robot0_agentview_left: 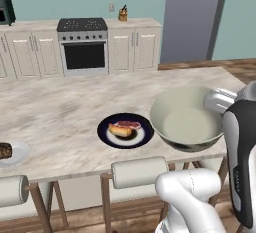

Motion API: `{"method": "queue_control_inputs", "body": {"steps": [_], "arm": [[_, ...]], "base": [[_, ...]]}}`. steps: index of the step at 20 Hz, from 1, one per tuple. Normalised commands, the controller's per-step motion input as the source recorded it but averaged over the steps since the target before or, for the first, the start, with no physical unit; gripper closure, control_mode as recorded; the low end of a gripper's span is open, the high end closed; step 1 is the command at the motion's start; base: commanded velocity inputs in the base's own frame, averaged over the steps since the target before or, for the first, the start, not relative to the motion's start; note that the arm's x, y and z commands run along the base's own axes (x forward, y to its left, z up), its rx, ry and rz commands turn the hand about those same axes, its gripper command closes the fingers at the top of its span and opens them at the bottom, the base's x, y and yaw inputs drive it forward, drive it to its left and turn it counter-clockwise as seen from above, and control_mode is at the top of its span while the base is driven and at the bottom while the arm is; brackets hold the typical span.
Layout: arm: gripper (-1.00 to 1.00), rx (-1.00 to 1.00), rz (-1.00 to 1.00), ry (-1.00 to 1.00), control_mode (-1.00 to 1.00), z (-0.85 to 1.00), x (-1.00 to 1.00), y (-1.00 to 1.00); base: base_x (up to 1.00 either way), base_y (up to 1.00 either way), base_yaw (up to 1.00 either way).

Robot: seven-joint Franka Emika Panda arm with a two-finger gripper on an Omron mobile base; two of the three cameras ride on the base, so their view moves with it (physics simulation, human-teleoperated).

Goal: Take the smaller bowl and place it next to the appetizer plate on the dining counter , and place the larger bowl next to the plate with cooked food.

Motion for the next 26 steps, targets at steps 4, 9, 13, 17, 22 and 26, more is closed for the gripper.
{"method": "queue_control_inputs", "body": {"steps": [4, 9, 13, 17, 22, 26], "arm": [[1.0, 0.02, 0.0, 0.13, -1.0, -0.26, 0.13, -0.57], [1.0, 0.09, 0.0, 0.19, -1.0, -0.19, 0.14, -0.5], [1.0, 0.21, -0.05, 0.24, -1.0, 0.0, 0.32, -0.3], [1.0, 0.22, -0.1, 0.27, -1.0, -0.07, 0.38, -0.21], [1.0, 0.2, -0.13, 0.21, -1.0, -0.34, 0.43, -0.18], [1.0, 0.12, -0.13, 0.09, -1.0, -0.32, 0.39, -0.17]], "base": [[0.0, 0.0, 0.0], [0.0, 0.0, 0.0], [0.0, 0.0, 0.0], [0.0, 0.0, 0.0], [0.0, 0.0, 0.0], [0.0, 0.0, 0.0]]}}
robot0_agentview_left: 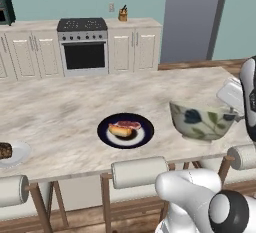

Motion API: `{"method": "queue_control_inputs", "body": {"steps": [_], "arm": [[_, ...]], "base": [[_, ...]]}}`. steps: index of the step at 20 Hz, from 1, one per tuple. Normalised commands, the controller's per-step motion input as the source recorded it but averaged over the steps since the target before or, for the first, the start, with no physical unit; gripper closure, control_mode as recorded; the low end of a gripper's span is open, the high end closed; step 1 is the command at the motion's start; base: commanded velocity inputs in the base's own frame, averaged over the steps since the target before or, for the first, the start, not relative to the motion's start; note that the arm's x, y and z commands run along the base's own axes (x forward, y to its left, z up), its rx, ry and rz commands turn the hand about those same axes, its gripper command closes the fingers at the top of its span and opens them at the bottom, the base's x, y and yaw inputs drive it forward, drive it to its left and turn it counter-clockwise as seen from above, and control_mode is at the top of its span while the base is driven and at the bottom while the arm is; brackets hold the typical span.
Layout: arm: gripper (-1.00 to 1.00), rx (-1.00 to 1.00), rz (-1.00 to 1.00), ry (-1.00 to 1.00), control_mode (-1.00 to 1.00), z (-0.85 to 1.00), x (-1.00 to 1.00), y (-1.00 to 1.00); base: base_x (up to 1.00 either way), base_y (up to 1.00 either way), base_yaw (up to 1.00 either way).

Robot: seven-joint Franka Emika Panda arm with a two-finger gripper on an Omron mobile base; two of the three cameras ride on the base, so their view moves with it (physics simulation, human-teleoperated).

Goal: Take the smaller bowl and place it next to the appetizer plate on the dining counter , and place the larger bowl next to the plate with cooked food.

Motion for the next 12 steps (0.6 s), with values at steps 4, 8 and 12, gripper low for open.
{"method": "queue_control_inputs", "body": {"steps": [4, 8, 12], "arm": [[1.0, -0.11, -0.15, -0.1, -1.0, -0.33, 0.15, -0.01], [1.0, -0.22, -0.13, -0.11, -1.0, -0.32, 0.35, 0.0], [1.0, -0.14, -0.05, -0.03, -1.0, -0.23, 0.72, 0.0]], "base": [[0.0, 0.0, 0.0], [0.0, 0.0, 0.0], [0.0, 0.0, 0.0]]}}
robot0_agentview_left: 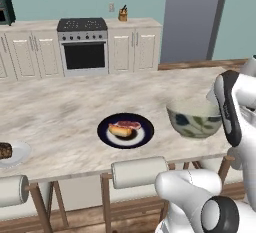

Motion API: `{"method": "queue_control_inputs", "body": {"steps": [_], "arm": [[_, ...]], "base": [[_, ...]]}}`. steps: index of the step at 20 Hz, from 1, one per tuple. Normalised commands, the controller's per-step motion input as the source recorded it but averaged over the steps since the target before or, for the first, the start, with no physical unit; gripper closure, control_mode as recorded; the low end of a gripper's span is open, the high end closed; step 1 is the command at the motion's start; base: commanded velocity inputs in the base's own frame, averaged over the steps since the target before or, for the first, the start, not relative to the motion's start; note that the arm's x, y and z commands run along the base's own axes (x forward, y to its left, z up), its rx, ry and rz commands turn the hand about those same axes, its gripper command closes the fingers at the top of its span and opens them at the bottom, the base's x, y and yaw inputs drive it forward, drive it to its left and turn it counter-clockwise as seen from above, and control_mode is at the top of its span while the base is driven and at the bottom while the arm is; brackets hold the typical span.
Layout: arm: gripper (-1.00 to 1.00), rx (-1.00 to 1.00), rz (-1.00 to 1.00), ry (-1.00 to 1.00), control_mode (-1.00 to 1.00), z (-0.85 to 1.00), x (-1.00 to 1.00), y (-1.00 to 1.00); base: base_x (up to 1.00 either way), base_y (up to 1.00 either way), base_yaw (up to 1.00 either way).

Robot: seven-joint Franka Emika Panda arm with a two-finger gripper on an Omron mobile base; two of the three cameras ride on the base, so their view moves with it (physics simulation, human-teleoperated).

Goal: Take the smaller bowl and place it next to the appetizer plate on the dining counter , and place the larger bowl next to the plate with cooked food.

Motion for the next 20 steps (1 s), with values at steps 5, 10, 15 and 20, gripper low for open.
{"method": "queue_control_inputs", "body": {"steps": [5, 10, 15, 20], "arm": [[1.0, -0.04, 0.0, 0.0, -1.0, -0.21, 0.84, 0.0], [1.0, -0.06, -0.01, -0.01, -1.0, -0.35, 0.67, 0.0], [1.0, -0.09, 0.0, -0.07, -1.0, -0.28, 0.53, 0.0], [1.0, -0.03, 0.0, -0.02, -1.0, -0.22, 0.48, -0.01]], "base": [[0.0, 0.0, 0.0], [0.0, 0.0, 0.0], [0.0, 0.0, 0.0], [0.0, 0.0, 0.0]]}}
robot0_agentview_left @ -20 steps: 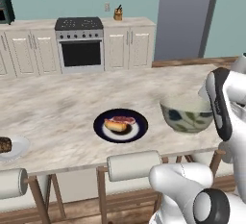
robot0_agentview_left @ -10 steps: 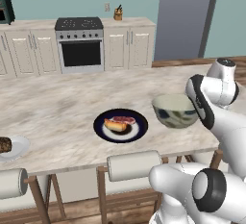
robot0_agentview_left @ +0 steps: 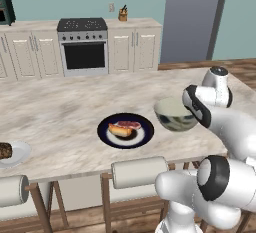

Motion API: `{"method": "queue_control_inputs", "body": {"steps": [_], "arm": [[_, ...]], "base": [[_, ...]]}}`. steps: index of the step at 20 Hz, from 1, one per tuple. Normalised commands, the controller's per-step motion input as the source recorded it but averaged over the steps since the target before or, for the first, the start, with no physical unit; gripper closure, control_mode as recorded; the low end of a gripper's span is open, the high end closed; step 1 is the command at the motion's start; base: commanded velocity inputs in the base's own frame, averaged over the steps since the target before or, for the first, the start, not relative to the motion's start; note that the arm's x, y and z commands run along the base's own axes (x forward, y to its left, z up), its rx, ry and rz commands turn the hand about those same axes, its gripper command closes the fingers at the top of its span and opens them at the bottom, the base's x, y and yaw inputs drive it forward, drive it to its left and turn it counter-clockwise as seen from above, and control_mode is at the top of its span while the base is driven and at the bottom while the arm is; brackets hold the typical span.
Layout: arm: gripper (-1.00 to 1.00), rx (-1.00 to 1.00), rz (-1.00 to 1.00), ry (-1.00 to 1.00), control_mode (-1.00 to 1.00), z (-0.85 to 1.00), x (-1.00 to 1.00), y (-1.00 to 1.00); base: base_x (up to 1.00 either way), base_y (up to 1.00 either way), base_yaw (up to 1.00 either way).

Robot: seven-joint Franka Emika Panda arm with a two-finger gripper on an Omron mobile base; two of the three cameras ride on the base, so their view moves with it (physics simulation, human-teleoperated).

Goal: Take the smaller bowl and place it next to the appetizer plate on the dining counter , and place the larger bowl next to the plate with cooked food.

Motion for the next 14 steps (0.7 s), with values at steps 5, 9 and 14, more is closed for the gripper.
{"method": "queue_control_inputs", "body": {"steps": [5, 9, 14], "arm": [[1.0, 0.0, 0.0, 0.0, -1.0, -0.23, 0.54, 0.0], [1.0, 0.0, 0.0, 0.0, -1.0, -0.3, 0.47, 0.0], [1.0, 0.0, 0.0, 0.0, -1.0, -0.37, 0.37, 0.0]], "base": [[0.0, 0.0, 0.0], [0.0, 0.0, 0.0], [0.0, 0.0, 0.0]]}}
